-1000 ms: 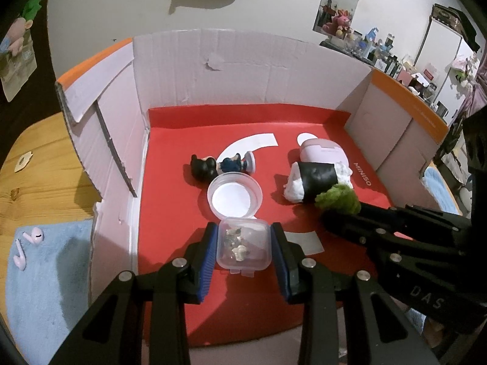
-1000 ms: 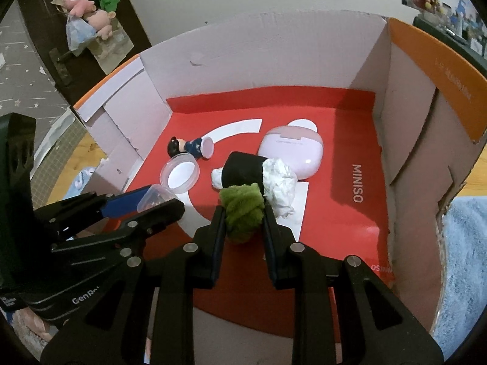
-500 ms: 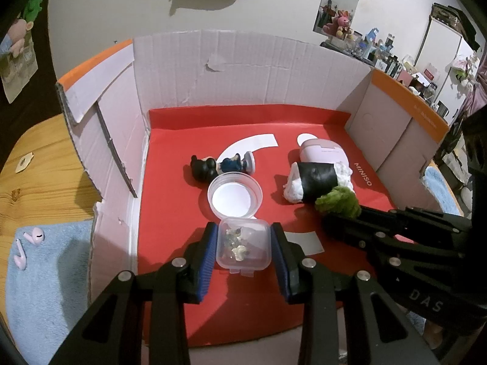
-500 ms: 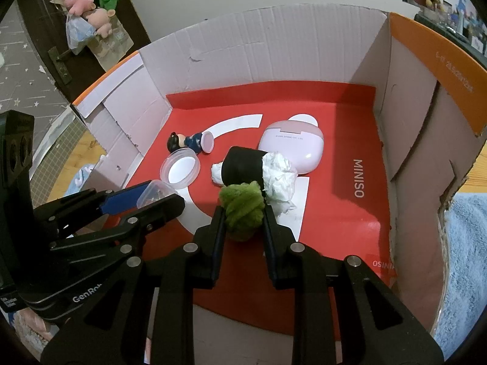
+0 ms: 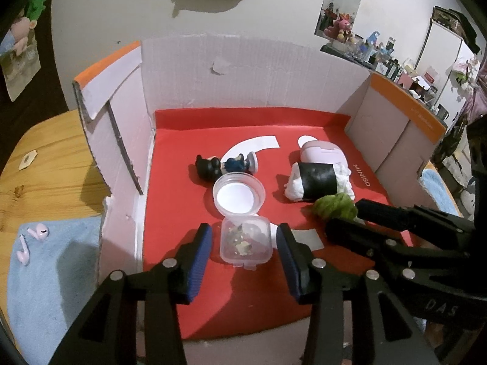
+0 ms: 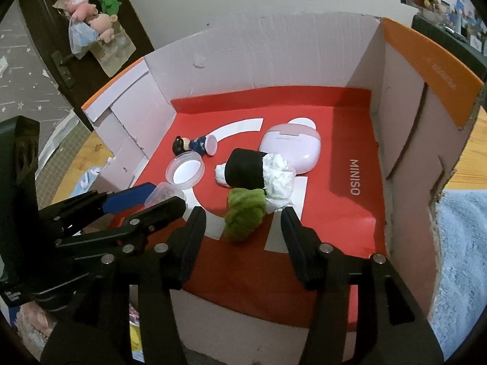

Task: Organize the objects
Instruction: 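Lower the green ball beside the roll while the left tool lowers the square box by the container, then open the right tool releasing the green ball while the left tool releases the square box, then withdraw both open tools out of the box over the towel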

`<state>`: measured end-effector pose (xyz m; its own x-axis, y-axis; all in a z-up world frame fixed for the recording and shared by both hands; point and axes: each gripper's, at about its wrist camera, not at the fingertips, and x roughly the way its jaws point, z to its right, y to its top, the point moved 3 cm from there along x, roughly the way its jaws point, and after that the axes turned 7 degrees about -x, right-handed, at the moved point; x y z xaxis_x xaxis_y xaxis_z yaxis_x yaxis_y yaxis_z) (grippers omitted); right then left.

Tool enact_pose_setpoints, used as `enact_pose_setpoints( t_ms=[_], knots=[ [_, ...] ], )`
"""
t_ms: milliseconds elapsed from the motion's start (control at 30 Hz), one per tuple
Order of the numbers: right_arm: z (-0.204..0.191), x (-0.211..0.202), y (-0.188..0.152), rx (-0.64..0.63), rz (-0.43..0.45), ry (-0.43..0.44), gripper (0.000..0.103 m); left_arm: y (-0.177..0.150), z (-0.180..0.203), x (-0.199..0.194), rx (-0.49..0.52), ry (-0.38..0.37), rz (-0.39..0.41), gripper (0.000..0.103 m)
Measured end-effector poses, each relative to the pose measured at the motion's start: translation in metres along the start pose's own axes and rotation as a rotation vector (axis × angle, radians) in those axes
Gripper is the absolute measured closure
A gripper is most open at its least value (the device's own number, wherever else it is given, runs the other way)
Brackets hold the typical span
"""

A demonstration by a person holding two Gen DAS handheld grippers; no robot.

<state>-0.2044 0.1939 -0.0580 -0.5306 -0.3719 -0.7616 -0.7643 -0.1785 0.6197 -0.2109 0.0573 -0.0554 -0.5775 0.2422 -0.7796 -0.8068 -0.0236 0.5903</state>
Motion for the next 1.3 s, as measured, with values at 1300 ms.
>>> enact_pose_setpoints(
  t_ms=[1300],
  knots=[
    [-0.026,-0.048,-0.015,-0.042,0.064,0.000,0.035,-0.016,0.003,-0.040,0.010,0.035,0.087,0.031]
  ],
)
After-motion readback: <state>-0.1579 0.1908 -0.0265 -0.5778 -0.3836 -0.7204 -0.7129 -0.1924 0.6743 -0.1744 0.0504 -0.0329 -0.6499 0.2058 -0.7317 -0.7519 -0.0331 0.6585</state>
